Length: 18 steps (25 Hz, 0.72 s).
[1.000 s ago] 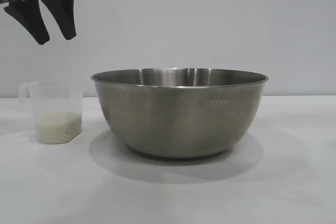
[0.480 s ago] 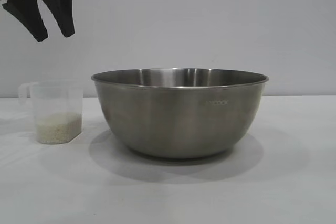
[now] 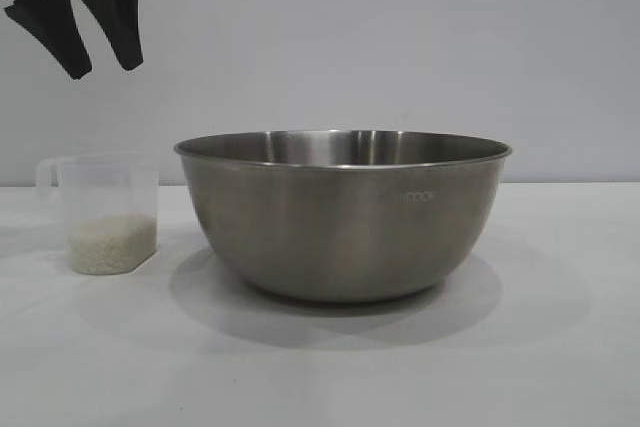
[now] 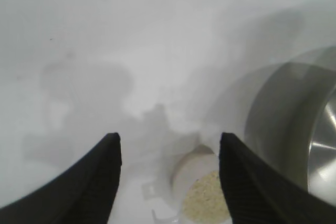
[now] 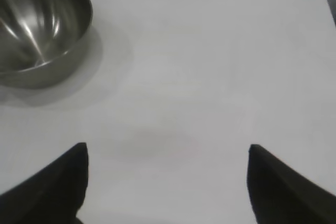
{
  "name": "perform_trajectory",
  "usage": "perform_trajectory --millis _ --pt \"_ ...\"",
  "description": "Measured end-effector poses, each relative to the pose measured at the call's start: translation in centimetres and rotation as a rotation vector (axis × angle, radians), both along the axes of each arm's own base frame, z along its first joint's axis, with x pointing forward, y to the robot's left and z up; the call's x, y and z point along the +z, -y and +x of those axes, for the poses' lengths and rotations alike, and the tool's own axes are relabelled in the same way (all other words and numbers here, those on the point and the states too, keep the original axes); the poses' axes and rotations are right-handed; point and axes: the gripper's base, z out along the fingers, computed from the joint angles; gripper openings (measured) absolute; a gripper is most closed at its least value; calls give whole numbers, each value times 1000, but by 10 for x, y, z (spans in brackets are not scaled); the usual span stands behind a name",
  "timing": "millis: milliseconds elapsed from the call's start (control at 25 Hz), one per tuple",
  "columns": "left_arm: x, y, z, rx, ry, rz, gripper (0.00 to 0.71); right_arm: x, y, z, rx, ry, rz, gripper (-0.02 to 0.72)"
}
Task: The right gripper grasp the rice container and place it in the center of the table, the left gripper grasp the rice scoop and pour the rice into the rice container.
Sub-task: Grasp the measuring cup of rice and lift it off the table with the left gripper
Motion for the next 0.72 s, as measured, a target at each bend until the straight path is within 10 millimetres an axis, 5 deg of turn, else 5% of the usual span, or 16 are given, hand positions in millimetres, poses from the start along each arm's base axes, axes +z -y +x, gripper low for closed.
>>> perform_trajectory --millis 520,720 --pt "-2 -1 -5 24 -66 -3 363 -3 -2 4 8 11 16 589" --pt "15 -7 -17 42 -78 40 363 -3 -2 4 8 12 16 589"
